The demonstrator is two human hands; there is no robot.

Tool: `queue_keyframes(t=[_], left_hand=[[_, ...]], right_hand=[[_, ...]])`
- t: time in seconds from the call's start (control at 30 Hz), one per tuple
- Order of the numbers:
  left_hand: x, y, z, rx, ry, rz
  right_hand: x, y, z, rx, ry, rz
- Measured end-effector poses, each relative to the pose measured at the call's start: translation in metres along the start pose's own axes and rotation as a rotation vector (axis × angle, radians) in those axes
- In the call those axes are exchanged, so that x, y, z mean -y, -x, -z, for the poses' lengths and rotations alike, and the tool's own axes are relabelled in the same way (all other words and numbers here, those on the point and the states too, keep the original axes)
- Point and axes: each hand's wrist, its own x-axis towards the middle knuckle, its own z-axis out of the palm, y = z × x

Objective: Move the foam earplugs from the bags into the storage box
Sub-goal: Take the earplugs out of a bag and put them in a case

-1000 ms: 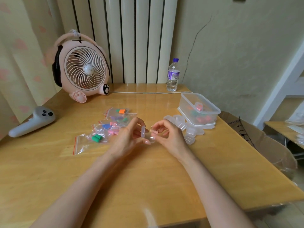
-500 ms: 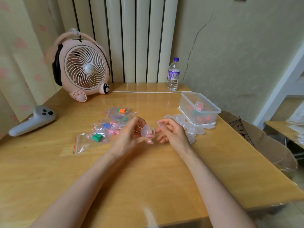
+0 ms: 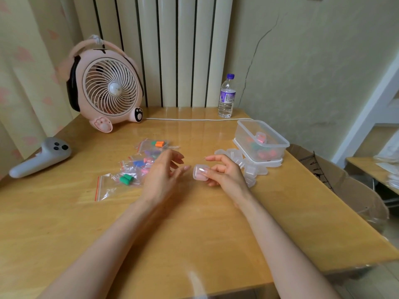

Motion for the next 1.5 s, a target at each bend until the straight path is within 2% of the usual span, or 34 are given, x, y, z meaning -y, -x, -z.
queue_keyframes(t=[0.07, 0.17, 0.3, 0.4, 0.57, 0.73, 0.83, 1.0, 1.07, 1.2, 1.27, 1.3, 1.43, 1.5], left_hand=[[0.004, -0.001, 0.001, -0.063, -0.074, -0.004], [0.013, -0.004, 0.006, -0.136, -0.308, -0.034], [0.024, -0.004, 0.01, -0.039, -0.476, 0.081], [0.026, -0.004, 0.011, -0.011, -0.51, 0.151], [0.026, -0.005, 0.019, -0.134, -0.496, 0.151], [-0.005, -0.009, 0.023, -0.227, -0.386, -0.017], [-0.031, -0.015, 0.023, -0.154, -0.219, -0.009], [-0.057, -0.019, 0.017, 0.074, -0.073, 0.029], [-0.063, -0.018, 0.012, 0.115, 0.007, 0.043], [-0.076, -0.012, 0.001, 0.205, 0.289, 0.165], [-0.081, -0.009, -0.003, 0.245, 0.408, 0.231], [-0.085, -0.008, -0.005, 0.262, 0.459, 0.255], [-0.096, -0.001, -0.014, 0.322, 0.573, 0.3], [-0.103, 0.004, -0.02, 0.344, 0.61, 0.311]], right_hand=[[-0.001, 0.0, 0.001, -0.02, 0.001, 0.019], [0.0, 0.001, 0.004, -0.045, 0.003, 0.035], [-0.002, -0.001, 0.003, -0.114, 0.041, 0.024], [-0.006, -0.003, 0.004, -0.137, 0.07, 0.008], [-0.007, -0.002, 0.003, -0.151, 0.013, -0.014], [0.001, -0.005, 0.008, -0.199, -0.024, -0.019], [0.009, -0.013, 0.023, -0.332, -0.025, -0.02], [0.028, -0.04, 0.071, -0.631, -0.002, -0.023], [0.037, -0.055, 0.093, -0.659, 0.013, -0.014], [0.048, -0.064, 0.12, -0.557, 0.197, -0.153], [0.054, -0.048, 0.12, -0.49, 0.211, -0.132], [0.058, -0.035, 0.117, -0.413, 0.192, -0.097], [0.073, 0.022, 0.103, 0.073, 0.273, 0.017], [0.071, 0.038, 0.101, 0.112, 0.284, 0.03]])
